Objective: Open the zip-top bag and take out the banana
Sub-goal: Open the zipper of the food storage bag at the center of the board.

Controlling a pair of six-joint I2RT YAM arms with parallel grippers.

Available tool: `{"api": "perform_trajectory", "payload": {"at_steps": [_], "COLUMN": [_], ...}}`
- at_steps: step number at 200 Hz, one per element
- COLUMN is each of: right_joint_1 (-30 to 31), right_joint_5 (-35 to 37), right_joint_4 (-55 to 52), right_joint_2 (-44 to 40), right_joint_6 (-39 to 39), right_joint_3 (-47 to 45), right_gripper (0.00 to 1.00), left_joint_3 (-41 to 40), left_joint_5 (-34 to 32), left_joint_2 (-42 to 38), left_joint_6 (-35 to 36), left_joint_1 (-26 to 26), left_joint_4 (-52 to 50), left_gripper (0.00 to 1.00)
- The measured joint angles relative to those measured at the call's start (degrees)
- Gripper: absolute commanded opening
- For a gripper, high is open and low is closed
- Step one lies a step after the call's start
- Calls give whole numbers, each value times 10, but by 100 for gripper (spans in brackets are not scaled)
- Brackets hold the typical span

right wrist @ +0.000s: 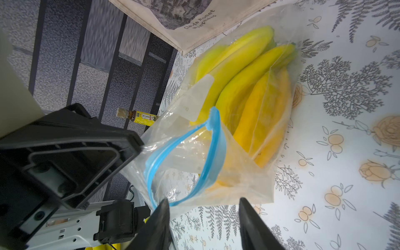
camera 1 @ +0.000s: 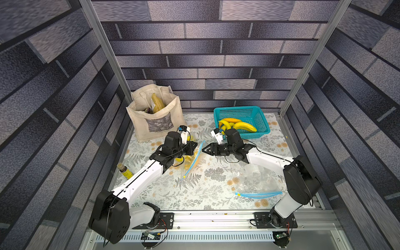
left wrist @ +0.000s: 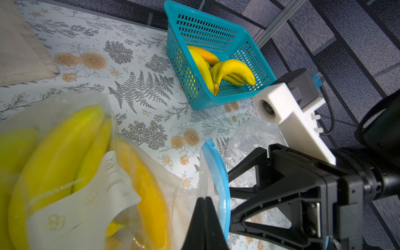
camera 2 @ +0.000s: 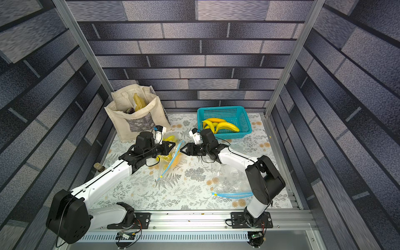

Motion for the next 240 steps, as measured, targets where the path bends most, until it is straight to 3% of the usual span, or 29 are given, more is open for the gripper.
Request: {"api": "perform_trajectory", "payload": {"at_steps": [40,71,96,134,162,189,213,240], "right_joint_1": [3,6,8,10,14,17,17,17], "right_joint_5": [8,16,21,32,35,46,56,65], "right_joint_4": [-12,-31,-59,-83,-87,-106,-123,-134], "right_joint_2": [7,23,38,42,41,41,41,41], "right_joint_6": [1,2,-8,-27,-33,-37,-38,-37], "right_joint_3": [30,46,63,64,64,66,71,74], "right_gripper": [46,33,30,3,0,0,0,0], "left_joint_3": [0,0,0,0,0,1,6,33], "left_joint_5": [0,0,0,0,-9,-40,-80,-146], "left_joint_2": [0,0,0,0,0,-4,-33,-76], "left_joint_6": [0,0,0,0,1,9,25,56], "left_joint_1": [-4,-10,-10,-10,-10,-17,-48,-128], "left_joint_4": [2,3,7,10,9,-20,-61,-104], "left_gripper": [0,0,0,0,43,62,63,59]}}
